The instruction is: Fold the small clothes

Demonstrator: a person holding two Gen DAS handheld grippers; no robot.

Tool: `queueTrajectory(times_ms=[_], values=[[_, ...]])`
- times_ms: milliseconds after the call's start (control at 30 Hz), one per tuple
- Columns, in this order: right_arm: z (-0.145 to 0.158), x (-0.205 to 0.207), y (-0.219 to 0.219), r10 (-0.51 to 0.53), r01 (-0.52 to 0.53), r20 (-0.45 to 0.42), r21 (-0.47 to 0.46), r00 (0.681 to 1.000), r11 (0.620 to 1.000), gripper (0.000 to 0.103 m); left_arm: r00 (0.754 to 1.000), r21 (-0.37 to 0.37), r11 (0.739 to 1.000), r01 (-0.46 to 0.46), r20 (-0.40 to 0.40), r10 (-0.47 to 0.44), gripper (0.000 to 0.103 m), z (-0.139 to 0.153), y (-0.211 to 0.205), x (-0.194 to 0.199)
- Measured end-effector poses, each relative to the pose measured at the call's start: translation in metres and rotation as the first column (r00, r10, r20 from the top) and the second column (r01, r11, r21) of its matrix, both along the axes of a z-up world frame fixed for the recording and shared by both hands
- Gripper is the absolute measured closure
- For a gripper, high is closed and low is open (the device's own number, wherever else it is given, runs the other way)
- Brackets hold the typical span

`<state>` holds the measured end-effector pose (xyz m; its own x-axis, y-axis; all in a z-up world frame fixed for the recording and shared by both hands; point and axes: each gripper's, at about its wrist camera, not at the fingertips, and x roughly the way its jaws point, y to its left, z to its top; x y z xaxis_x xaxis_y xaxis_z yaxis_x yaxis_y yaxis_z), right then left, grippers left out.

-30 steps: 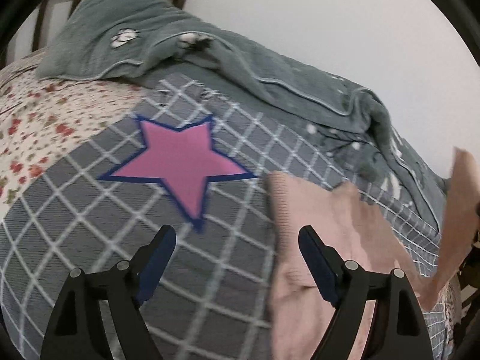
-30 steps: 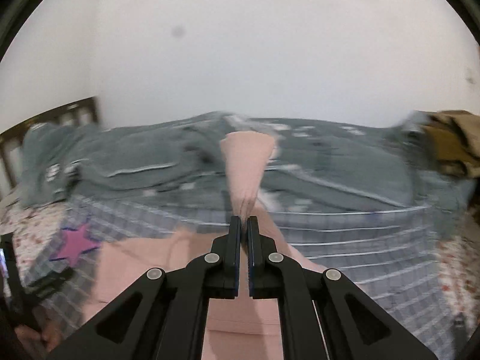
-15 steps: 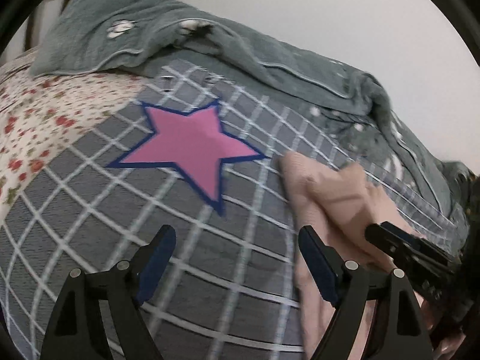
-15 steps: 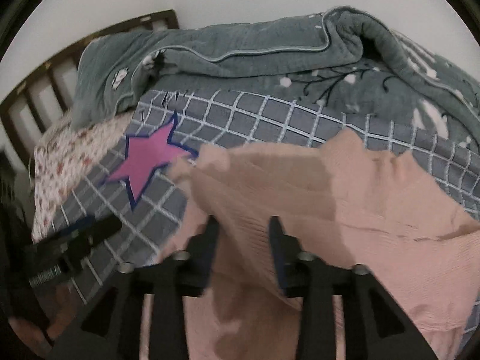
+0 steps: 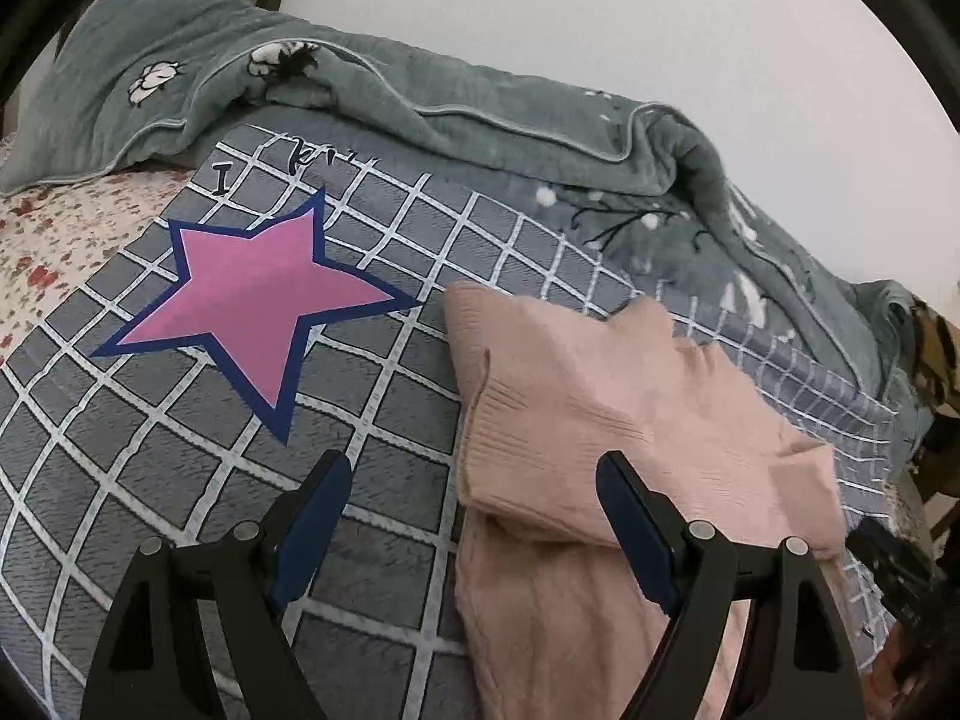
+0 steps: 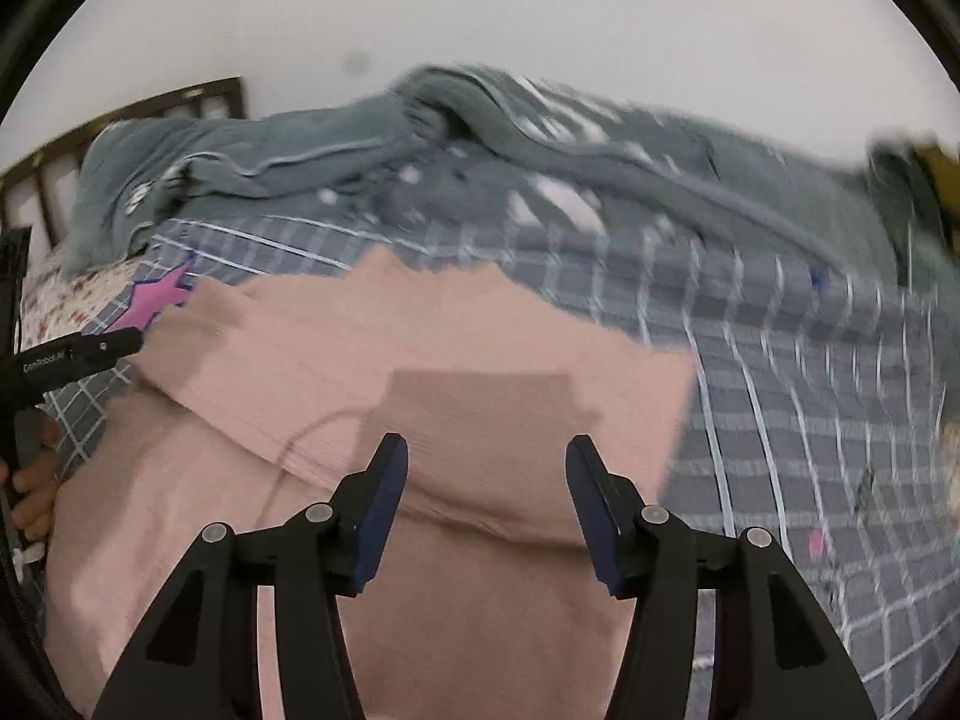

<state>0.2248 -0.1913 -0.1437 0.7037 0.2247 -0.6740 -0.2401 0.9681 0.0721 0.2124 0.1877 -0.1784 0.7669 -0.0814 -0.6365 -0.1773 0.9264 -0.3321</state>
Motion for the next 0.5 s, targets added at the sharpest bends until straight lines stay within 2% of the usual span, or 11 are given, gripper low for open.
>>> queueTrajectory(times_ms=[33, 233, 333, 367, 433, 500], values=[[-0.005, 0.004, -0.009, -0.005, 0.005, -0.04, 0.01, 0.999, 1.0, 0.049, 1.0, 0.004, 1.0, -0.006, -0.004, 0.006, 0.021, -0.001, 0.0, 0.003], [-0.031, 0.008, -0.031, -0.054, 0.048, -0.119, -0.052, 0.991, 0.997, 0.049, 0.999, -0.036, 0.998, -0.046, 0.011, 0.047, 0.023, -0.003, 0.008, 0.009], [-0.037, 0.011, -0.037, -0.088, 0.083, -0.135, -0.04, 0.987, 0.996, 0.049, 0.999, -0.016, 0.999, -0.042, 0.006, 0.042, 0.034, -0.004, 0.002, 0.012], [-0.036, 0.013, -0.038, -0.102, 0.099, -0.133, -0.027, 0.986, 0.995, 0.051, 0.999, -0.002, 0.999, -0.046, -0.001, 0.046, 0.035, -0.004, 0.0, 0.014], [-0.035, 0.015, -0.039, -0.119, 0.117, -0.124, -0.027, 0.985, 0.993, 0.062, 0.999, 0.013, 0.999, -0.041, -0.003, 0.041, 0.044, -0.004, -0.004, 0.016], [-0.034, 0.016, -0.035, -0.109, 0.107, -0.116, -0.024, 0.987, 0.994, 0.078, 1.0, 0.005, 1.0, -0.025, -0.008, 0.025, 0.05, -0.005, -0.006, 0.02]])
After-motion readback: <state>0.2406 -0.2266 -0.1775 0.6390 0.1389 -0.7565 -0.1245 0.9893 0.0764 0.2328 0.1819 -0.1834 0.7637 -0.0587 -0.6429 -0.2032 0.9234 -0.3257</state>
